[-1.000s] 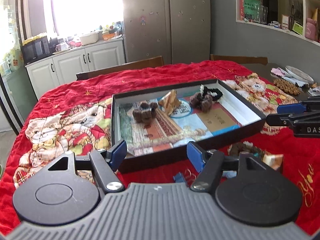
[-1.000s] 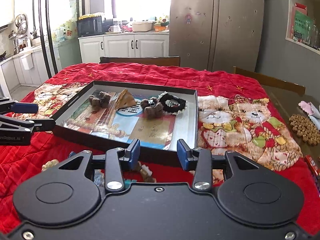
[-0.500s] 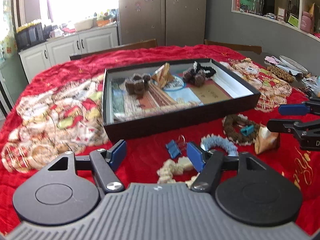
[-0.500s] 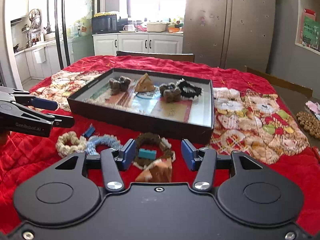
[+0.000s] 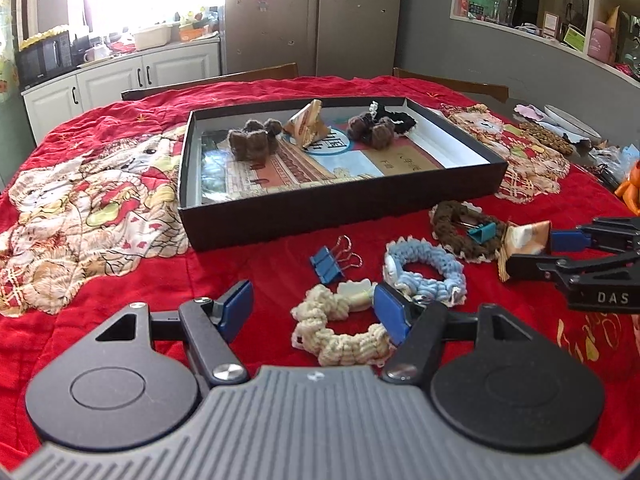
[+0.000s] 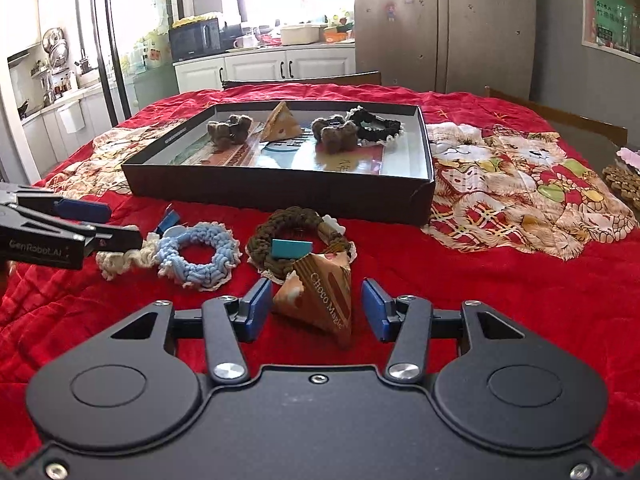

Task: Organize objects
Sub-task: 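Grasp triangular Choco Mass packet with right tool while left tool grasps cream knitted scrunchie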

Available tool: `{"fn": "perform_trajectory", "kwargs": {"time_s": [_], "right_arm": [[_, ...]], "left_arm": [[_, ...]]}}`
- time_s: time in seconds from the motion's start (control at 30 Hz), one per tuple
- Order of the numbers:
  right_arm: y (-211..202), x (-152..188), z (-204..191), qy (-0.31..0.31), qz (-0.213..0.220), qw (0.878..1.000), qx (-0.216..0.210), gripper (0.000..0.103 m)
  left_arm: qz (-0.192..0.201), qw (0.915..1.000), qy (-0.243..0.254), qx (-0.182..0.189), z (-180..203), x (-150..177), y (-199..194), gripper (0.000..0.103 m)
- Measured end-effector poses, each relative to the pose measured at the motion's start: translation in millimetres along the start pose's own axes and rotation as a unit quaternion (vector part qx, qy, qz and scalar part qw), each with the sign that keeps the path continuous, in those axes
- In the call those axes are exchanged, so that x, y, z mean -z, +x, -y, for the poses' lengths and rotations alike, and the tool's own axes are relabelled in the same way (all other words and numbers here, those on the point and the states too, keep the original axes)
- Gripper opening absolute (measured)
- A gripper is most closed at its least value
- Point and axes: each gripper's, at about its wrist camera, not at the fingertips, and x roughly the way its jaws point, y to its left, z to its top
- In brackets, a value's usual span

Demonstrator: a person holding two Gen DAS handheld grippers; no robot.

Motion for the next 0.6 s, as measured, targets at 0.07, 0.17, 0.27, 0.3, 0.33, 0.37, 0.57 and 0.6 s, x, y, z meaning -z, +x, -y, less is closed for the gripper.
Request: {"fn": "perform_trajectory", "kwargs": {"time_s": [0.07, 0.17, 0.27, 0.3, 0.33, 0.37, 0.57, 0.6], "right_arm": [[1.4, -0.7, 1.1, 0.004, 0.002, 1.000, -0.001, 0.047], [1.6, -0.2, 2.1, 0.006, 0.002, 1.000, -0.002, 0.046], [2.0, -0.1, 2.5, 0.010, 0.002, 1.000, -0.006, 0.044], [1.6, 0.1, 2.0, 0.010, 0.002, 1.000, -0.008, 0.043], [1.6, 0.5, 2.0, 0.010, 0.002, 1.000, -0.009, 0.042], [1.9, 0.4, 2.0, 0.011, 0.001, 1.000, -0.010, 0.041], [1.7, 0.4, 1.3, 0.009, 0.002, 1.000, -0.008, 0.040], [1.5, 0.7, 1.0, 0.008, 0.001, 1.000, -0.007, 0.040]], "left_arm": [[-0.001, 1.0000, 0.001, 0.001, 0.7, 2.0, 1.3, 0.078], [-0.003, 1.0000, -0.004, 0.003, -0.9, 3.7, 2.8, 0.076], [-0.006, 0.9999, -0.010, 0.006, -3.2, 5.1, 3.6, 0.073], [-0.007, 0.9999, -0.011, 0.007, -3.6, 5.6, 3.9, 0.071], [-0.008, 0.9999, -0.012, 0.008, -3.6, 6.1, 4.4, 0.070], [-0.010, 0.9998, -0.012, 0.009, -3.7, 6.8, 4.8, 0.068], [-0.015, 0.9998, -0.013, 0.009, -3.7, 8.8, 6.7, 0.056], [-0.015, 0.9998, -0.013, 0.009, -3.7, 8.7, 6.4, 0.051]]}}
